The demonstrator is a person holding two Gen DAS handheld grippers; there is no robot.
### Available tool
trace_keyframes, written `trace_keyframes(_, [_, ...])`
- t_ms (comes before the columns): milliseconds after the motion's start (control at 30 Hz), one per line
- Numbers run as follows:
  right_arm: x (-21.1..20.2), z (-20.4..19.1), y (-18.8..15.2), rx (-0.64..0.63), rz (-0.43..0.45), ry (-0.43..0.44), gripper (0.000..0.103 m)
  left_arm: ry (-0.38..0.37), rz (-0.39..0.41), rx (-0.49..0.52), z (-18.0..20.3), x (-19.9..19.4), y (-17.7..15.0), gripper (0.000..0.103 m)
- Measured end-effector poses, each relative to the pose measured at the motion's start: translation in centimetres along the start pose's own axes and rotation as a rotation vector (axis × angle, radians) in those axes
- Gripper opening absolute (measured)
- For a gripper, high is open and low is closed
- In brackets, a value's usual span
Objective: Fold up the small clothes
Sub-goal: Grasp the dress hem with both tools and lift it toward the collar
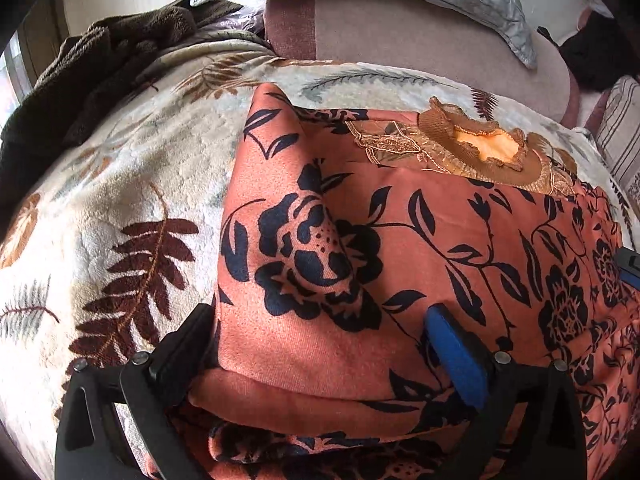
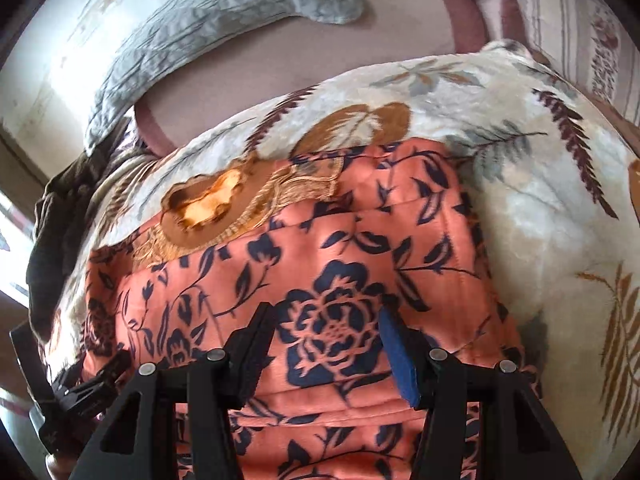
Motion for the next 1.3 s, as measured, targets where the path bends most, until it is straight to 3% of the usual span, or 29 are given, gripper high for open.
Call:
trace_keyframes(67, [0.0,1.3,0.4,0.039,0.013,-0.007,0.056,0.003,-0.009,0.012,0.1,-0.2,0.1,0.103])
trace_keyframes(167, [1.2,2.7,0.1,0.051,-0.038,0.001,0.049,0.058,0.033,0.011,-0.2,-1.1,0.3,0.103])
trace_keyframes(333, [-1.8,2.9,0.5,0.073,0.029,0.054,0.047,0.098,0.111,0.031,-0.3,-3.1,0.6,0.103])
trace_keyframes(433, [-2.5,4.1,0.8,0.119,0.042,0.075,0.047,0.146,0.011,0.024,-1.1,-0.8,0.2,0.103])
trace_keyframes(500, [0.0,4.9,-0.1,0.143,-0.068,0.097,0.048,0.085,0.008,-0.001,-1.4,-0.1,0.0,0.103])
trace_keyframes(600, [-0.8,4.8,0.2,0.122,-0.041,0.104,0.046,0.068,-0.026,-0.008,-1.5,-0.4,0.2,0.103])
trace_keyframes(767, [-3.7,4.8,-0.7,0.11,-0.005,0.137,0.048,0.074,0.004,0.003,-2.3,-2.5,-0.1,0.103])
trace_keyframes(867, [-5.8,5.7,-1.7,0.105,0.011,0.149,0.054,0.069,0.048,0.009,-3.6,-4.7,-1.4,0.103])
trace_keyframes(1033, [-8.9,8.7,-6.1,0.148,0.035,0.167,0.059,0.025,0.083,-0.016,-7.0,-8.2,-4.5,0.103])
trace_keyframes(1133, [-9.2,10.7,-9.8,0.183,0.002,0.167,0.06,0.03,0.098,-0.033,-9.4,-9.6,-7.0,0.103])
trace_keyframes(1300, [-9.6,13.0,-15.0,0.224,-0.05,0.162,0.06,-0.006,0.03,-0.066,-12.5,-10.4,-13.0,0.103])
Point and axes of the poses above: each gripper's, at about its wrist camera, not at the fingertips, and x roughly the way its jaws point, z to its right, y to its top, the point moved 8 cm from there along x, roughly the way its jaws point, and after that the axes turned 13 degrees about -z, right-handed, at the moved point
